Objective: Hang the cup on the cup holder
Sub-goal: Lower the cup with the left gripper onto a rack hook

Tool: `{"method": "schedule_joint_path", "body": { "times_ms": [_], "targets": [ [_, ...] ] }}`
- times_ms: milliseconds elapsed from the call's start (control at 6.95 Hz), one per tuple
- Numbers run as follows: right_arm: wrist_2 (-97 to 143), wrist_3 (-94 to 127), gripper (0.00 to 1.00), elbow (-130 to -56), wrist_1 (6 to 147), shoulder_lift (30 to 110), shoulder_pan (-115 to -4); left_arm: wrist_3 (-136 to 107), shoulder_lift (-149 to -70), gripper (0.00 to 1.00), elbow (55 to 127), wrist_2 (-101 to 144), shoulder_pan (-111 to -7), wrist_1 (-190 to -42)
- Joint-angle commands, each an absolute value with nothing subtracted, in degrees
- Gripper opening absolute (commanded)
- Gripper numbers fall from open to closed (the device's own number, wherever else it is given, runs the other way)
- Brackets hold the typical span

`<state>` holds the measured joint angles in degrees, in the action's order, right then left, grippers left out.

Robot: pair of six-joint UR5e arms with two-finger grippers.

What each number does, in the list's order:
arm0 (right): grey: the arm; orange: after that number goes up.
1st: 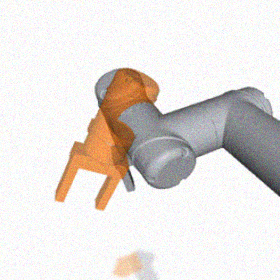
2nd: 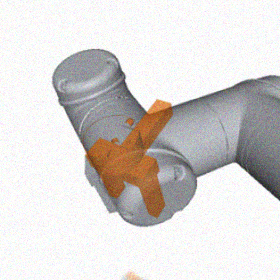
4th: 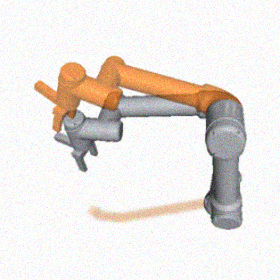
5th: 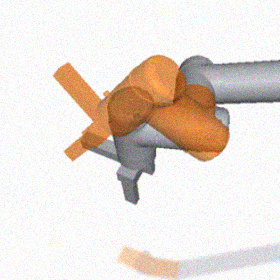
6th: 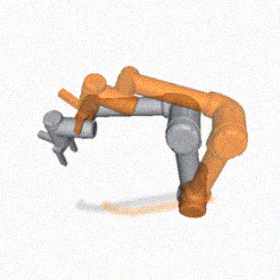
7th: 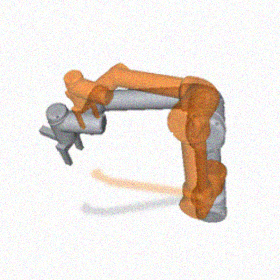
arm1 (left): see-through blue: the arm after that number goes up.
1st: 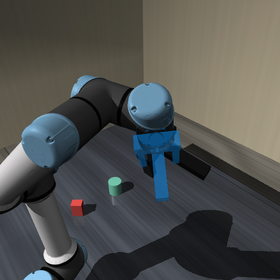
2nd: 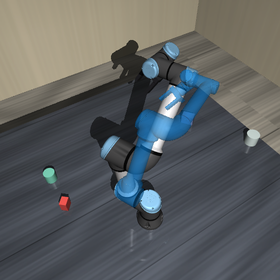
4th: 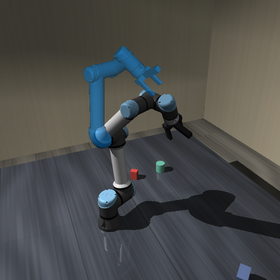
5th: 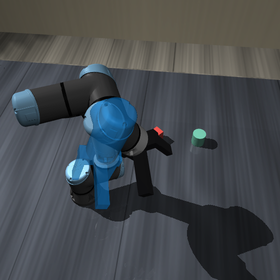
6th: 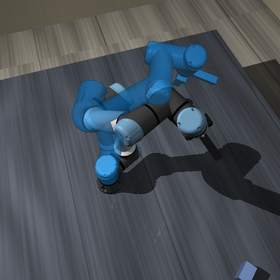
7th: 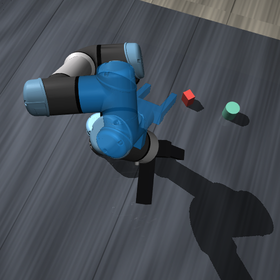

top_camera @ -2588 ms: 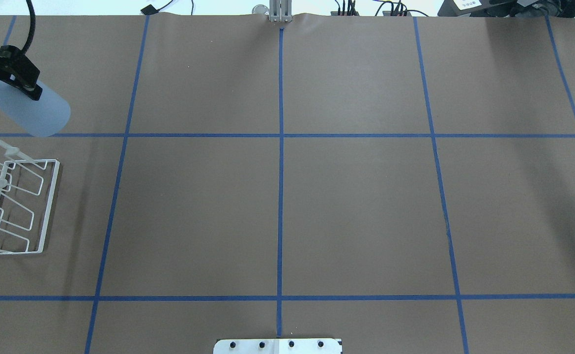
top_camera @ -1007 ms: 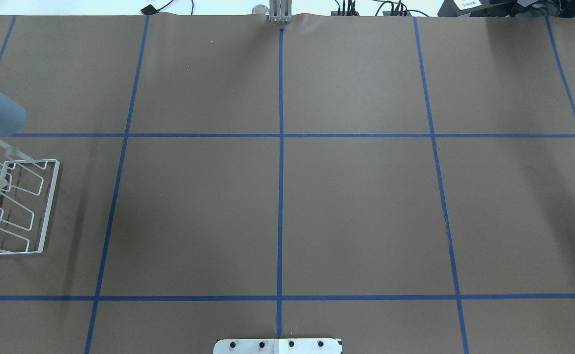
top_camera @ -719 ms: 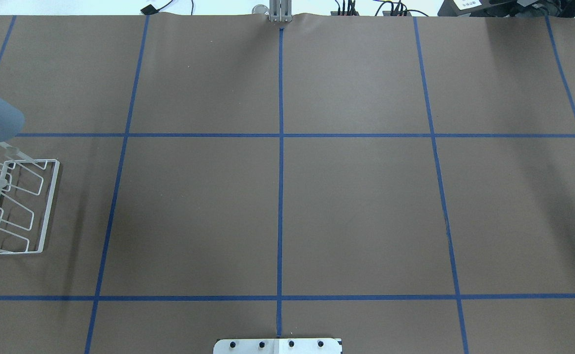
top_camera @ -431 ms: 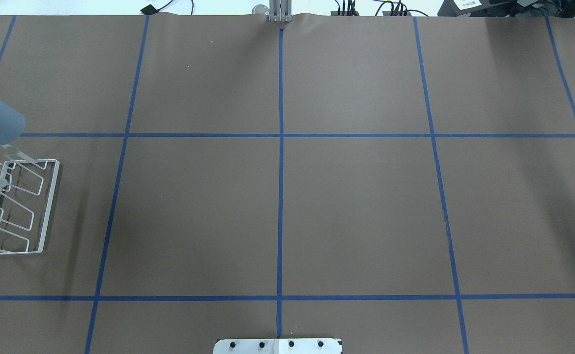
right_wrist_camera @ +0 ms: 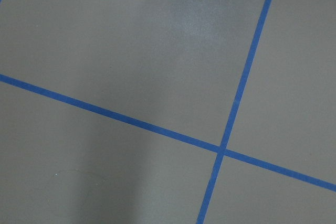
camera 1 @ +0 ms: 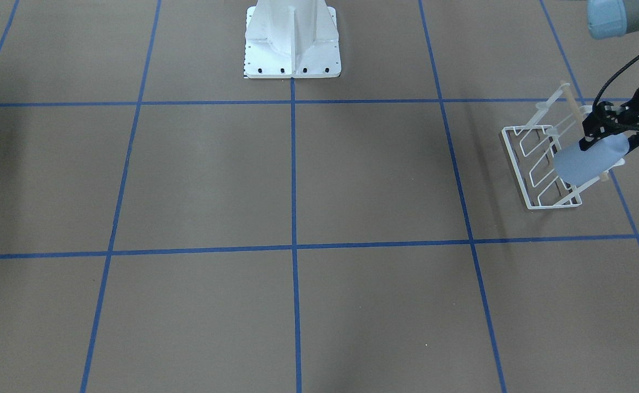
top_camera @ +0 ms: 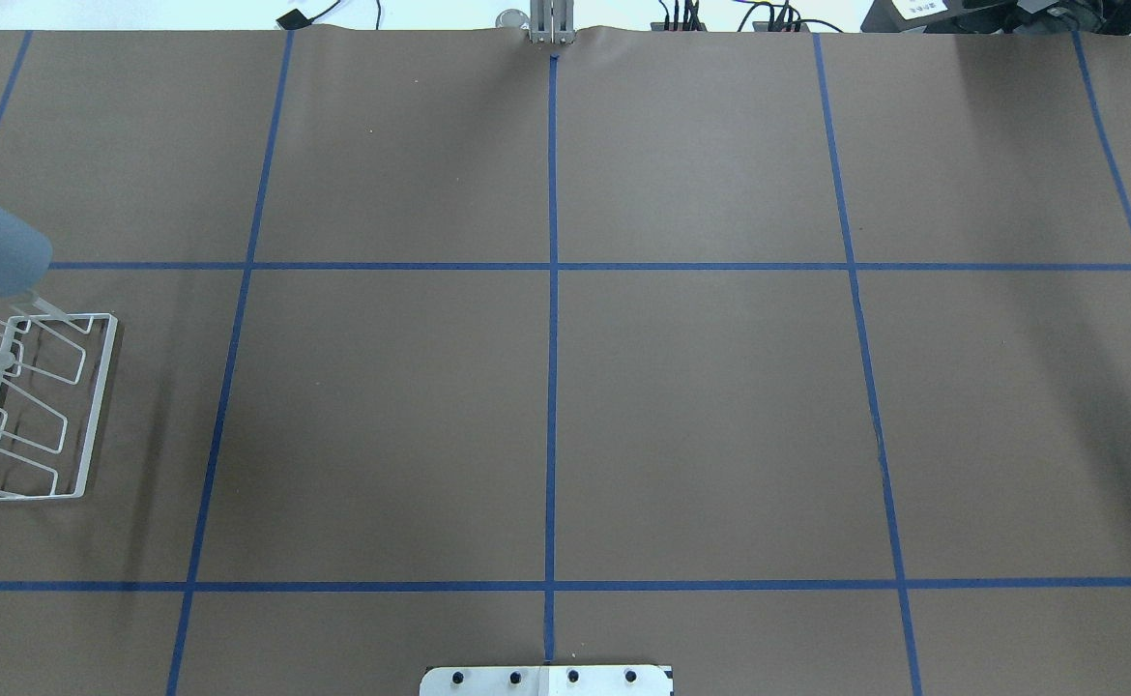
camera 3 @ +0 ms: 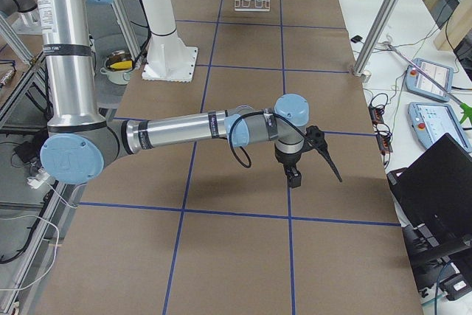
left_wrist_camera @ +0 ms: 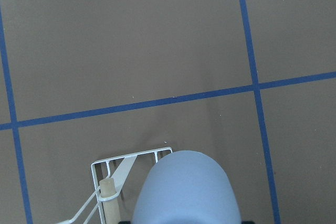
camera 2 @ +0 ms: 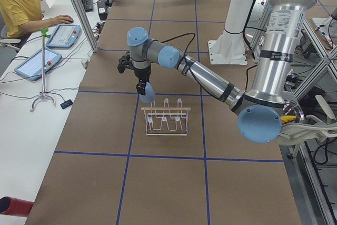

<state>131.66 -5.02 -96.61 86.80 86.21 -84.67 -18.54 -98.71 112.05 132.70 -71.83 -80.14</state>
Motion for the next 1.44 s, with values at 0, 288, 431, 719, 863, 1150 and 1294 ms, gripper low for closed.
{"method": "schedule_joint_path", "body": {
  "times_ms": [0,288,431,719,863,1150,1294],
  "targets": [
    [131.7,-4.9,1.0,-96.6,86.8,86.2,-84.4,-23.1,-96.1,0.0,112.1,132.6,-70.4,-85.9],
    [131.7,-4.9,1.0,-96.6,86.8,86.2,-84.4,-24.3,-96.2,0.0,112.1,132.4,-69.1,-86.2],
    [131.7,-4.9,1.0,-96.4,86.8,86.2,-84.3,-24.0,-96.2,0.0,111.8,132.1,-68.8,-86.2],
    [131.7,-4.0,1.0,-96.3,86.7,86.2,-83.8,-23.8,-96.1,0.02,111.3,131.9,-68.3,-86.1],
    [131.7,-4.0,1.0,-96.3,86.7,86.1,-83.6,-23.7,-96.2,0.19,110.5,131.8,-67.2,-86.1],
    [131.7,-3.9,1.0,-96.3,86.7,86.0,-83.5,-23.6,-96.9,0.47,108.9,128.5,-65.4,-86.2],
    [131.7,-2.7,1.0,-96.4,86.7,86.0,-83.1,-23.4,-97.3,0.53,108.1,128.2,-65.3,-86.2]
  ]
}}
